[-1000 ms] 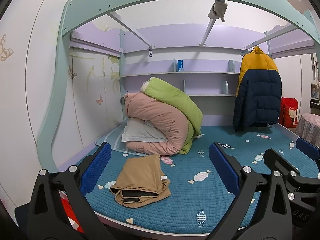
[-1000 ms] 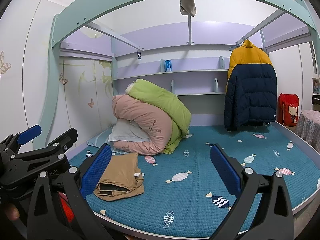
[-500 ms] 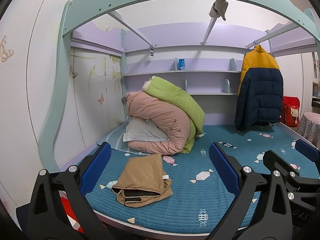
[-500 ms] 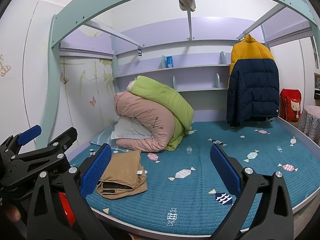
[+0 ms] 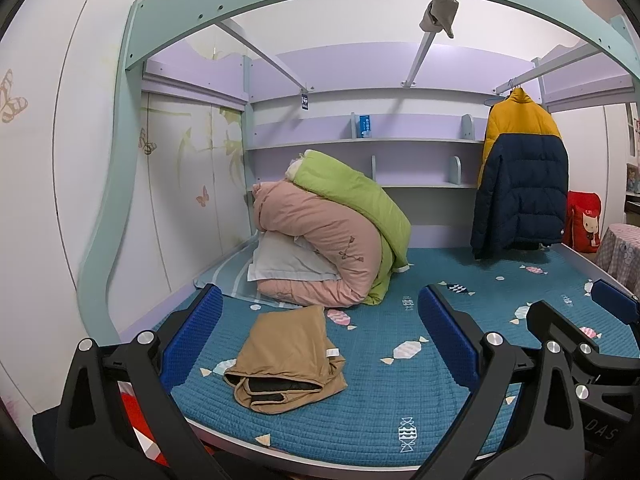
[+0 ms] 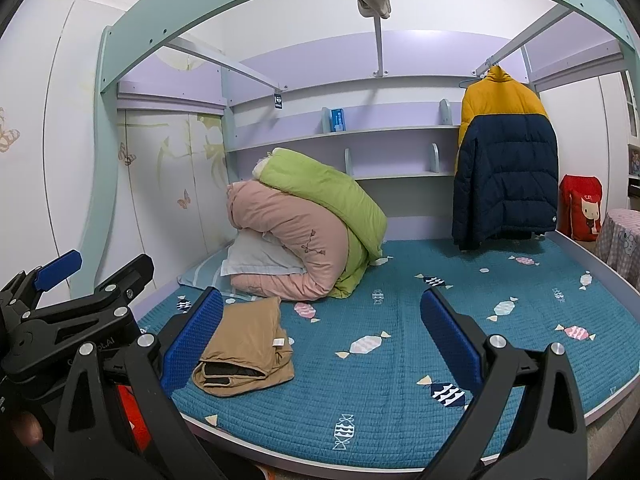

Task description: Fold large clothes

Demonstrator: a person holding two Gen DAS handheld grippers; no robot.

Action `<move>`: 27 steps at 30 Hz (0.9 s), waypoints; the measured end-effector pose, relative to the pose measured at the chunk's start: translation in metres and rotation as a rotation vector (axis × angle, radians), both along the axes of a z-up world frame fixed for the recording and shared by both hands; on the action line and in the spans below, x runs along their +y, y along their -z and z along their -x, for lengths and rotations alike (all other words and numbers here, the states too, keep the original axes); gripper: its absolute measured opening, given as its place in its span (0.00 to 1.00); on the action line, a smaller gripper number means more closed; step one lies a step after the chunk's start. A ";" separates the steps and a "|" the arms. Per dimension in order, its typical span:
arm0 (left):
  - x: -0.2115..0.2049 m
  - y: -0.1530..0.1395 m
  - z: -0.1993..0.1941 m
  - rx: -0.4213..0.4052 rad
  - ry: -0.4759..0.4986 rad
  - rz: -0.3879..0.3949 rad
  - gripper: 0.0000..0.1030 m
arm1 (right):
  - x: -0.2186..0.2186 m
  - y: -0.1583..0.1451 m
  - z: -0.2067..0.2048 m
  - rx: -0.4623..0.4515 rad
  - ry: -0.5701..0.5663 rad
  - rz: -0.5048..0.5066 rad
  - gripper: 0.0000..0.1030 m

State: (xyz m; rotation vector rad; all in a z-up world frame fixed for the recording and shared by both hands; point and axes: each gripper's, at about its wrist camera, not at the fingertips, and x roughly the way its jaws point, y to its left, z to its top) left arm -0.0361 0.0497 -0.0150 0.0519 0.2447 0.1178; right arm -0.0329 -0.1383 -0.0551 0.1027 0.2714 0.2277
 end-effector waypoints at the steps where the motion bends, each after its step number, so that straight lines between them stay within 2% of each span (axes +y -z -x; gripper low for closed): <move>1: 0.000 0.000 0.000 0.000 0.000 0.000 0.95 | 0.000 0.000 0.000 0.001 0.000 0.000 0.93; 27: 0.008 0.001 -0.001 -0.010 -0.006 -0.008 0.95 | -0.001 0.002 -0.001 0.004 -0.001 -0.002 0.93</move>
